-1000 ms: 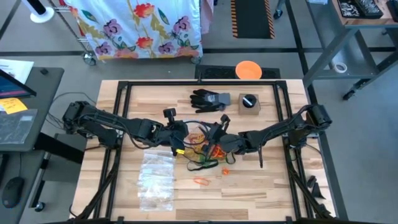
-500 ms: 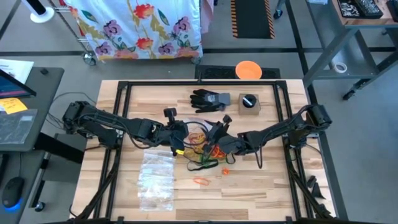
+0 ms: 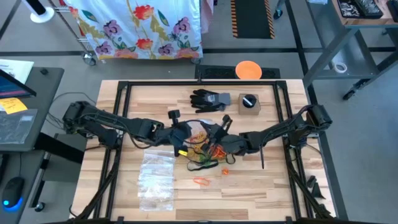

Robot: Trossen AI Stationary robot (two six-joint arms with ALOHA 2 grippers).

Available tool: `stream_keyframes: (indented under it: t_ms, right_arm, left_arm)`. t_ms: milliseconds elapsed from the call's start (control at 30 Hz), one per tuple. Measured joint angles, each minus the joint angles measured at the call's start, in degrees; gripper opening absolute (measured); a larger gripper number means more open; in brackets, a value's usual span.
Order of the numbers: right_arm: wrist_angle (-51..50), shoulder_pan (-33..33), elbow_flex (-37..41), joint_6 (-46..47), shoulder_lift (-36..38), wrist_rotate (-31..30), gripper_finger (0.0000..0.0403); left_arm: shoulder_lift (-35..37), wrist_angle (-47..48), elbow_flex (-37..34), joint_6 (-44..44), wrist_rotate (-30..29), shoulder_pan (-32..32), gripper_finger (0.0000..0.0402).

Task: Sort rubber bands
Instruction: Open the transparent zip bag

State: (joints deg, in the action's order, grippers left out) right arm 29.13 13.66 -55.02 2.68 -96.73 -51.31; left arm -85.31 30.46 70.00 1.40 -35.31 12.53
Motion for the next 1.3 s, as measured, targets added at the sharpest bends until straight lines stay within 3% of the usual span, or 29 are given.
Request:
stream_keyframes:
  t_ms: [167,267,533,600,767,833,933,1100,1300]
  right_arm:
    - [7.2,-1.6,0.0,-1.7,0.0,12.0,0.0001]
    - [8.0,-2.6,0.0,-3.1,0.0,16.0,0.0001]
    - [1.9,-2.8,0.0,-3.8,0.2,7.2,0.0001]
    - [2.7,-2.9,0.0,-3.8,0.2,8.8,0.0001]
    - [7.5,-3.9,0.0,-3.8,0.1,22.3,0.0]
    - [6.6,-4.2,0.0,-3.8,0.2,23.0,0.0]
    - [2.4,-4.5,0.0,-4.6,0.5,19.4,0.0004]
    - [-2.4,-4.6,0.0,-8.6,2.0,13.0,0.0059]
    - [-3.7,-4.1,0.0,-9.2,3.4,12.5,0.0174]
  left_arm:
    - [-0.1,-4.9,0.0,4.4,1.0,0.0,0.0]
    - [0.2,-5.1,0.0,5.8,1.0,0.2,0.0]
    - [0.4,0.4,0.0,3.4,-3.8,0.4,0.0]
    - [0.4,0.8,0.0,3.2,-5.7,0.3,0.0]
    - [0.4,-1.7,0.0,4.7,-3.9,0.0,0.0]
    - [0.4,-1.3,0.0,4.7,-3.7,0.0,0.0]
    - [0.4,0.2,0.0,3.7,-6.4,0.0,0.0]
    - [0.8,4.5,0.0,0.7,-7.3,0.1,0.0]
    - [1.1,5.1,0.0,-0.9,-7.2,-0.3,0.0]
